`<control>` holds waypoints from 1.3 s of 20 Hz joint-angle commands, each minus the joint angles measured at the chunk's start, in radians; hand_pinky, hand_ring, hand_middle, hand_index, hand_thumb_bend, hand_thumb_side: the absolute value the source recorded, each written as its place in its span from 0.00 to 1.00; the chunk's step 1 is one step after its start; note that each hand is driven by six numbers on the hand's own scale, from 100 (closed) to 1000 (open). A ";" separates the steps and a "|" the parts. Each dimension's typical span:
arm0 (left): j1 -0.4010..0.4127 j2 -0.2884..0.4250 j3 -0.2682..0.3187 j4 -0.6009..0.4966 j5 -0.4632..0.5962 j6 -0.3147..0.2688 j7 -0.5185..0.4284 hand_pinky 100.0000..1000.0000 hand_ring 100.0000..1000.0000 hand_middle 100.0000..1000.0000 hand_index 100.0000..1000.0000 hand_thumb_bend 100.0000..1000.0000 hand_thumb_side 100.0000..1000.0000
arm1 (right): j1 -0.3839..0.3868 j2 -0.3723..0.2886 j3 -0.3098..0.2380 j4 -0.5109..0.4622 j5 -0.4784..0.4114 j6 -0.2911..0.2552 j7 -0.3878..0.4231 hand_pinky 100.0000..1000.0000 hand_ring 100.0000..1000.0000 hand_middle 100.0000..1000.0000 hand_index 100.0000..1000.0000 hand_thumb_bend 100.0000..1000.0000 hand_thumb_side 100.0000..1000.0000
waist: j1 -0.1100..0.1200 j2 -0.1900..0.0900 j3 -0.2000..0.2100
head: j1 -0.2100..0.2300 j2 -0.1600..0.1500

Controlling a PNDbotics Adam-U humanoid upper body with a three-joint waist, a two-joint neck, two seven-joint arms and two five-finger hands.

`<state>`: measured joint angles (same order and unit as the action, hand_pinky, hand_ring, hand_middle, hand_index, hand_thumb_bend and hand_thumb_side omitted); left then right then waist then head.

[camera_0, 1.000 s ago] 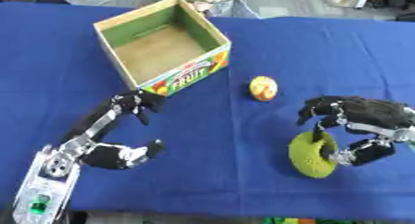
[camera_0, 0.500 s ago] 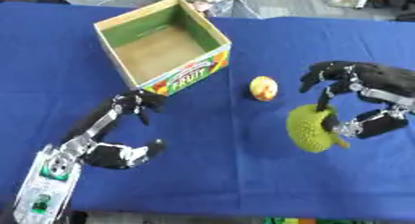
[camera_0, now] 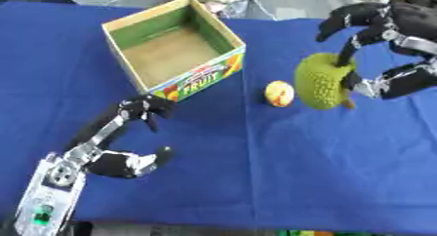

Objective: Pick up objects on the table and place them in the box.

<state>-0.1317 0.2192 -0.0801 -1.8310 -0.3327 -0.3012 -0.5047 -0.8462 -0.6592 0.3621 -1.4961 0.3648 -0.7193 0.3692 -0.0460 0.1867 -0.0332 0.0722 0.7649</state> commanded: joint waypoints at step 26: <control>-0.067 -0.004 -0.069 -0.011 0.051 -0.025 -0.070 0.52 0.71 0.73 0.86 0.40 0.55 | -0.437 0.613 -0.247 0.726 0.818 0.017 -0.264 0.93 0.87 0.80 0.51 0.00 0.01 | 0.034 0.020 0.147 | -0.157 -0.053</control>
<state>-0.1864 0.2088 -0.1466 -1.8313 -0.2903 -0.3241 -0.5690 -1.2558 -0.0538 0.1316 -0.7735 1.1485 -0.7100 0.1250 -0.0154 0.2224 0.1154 -0.0763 0.7272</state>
